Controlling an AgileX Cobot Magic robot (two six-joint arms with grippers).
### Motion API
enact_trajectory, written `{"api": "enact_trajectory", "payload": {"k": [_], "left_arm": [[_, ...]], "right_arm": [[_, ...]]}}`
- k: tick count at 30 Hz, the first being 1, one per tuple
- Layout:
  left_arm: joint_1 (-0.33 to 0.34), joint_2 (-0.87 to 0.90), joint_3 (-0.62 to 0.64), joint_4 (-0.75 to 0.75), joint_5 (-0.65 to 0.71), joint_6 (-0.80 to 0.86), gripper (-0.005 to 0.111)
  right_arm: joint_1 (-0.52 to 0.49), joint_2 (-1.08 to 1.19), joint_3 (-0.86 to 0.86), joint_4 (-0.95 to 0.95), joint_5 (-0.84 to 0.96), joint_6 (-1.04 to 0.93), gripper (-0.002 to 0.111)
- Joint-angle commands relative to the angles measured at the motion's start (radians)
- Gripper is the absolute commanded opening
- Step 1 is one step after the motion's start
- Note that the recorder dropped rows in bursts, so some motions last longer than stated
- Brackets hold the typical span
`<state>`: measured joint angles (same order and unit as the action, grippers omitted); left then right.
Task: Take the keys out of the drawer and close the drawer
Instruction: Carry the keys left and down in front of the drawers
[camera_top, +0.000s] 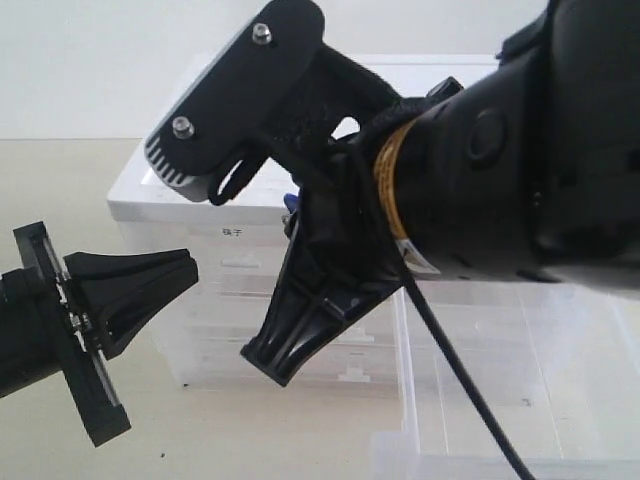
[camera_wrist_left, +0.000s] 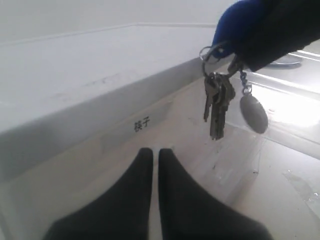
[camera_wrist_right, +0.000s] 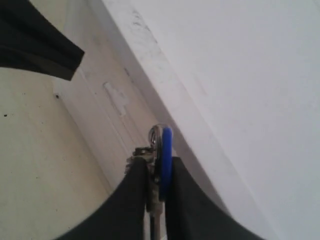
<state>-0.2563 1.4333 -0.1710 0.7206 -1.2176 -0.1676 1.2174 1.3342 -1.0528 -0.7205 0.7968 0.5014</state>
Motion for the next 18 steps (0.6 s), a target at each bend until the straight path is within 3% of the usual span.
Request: {"api": "enact_trajectory", "payload": {"k": [1,8,15,16,18], "left_arm": [[0.001,-0.015,0.01,-0.026,-0.004,0.004,0.005],[0.001,-0.015,0.01,-0.026,-0.004,0.004,0.005],[0.001,-0.015,0.01,-0.026,-0.004,0.004,0.005],[0.001,-0.015,0.01,-0.026,-0.004,0.004,0.005],[0.001,-0.015,0.01,-0.026,-0.004,0.004,0.005]], "right_arm": [[-0.013,0.027,-0.007,0.001,0.007,0.027,0.0],[-0.013,0.063,-0.007,0.019,0.093,0.044,0.0],[-0.013,0.073,-0.007,0.017,0.046,0.044,0.0],[-0.013,0.073,-0.007,0.019,0.052,0.044,0.001],[-0.013,0.073,-0.007,0.017,0.076,0.044,0.015]]}}
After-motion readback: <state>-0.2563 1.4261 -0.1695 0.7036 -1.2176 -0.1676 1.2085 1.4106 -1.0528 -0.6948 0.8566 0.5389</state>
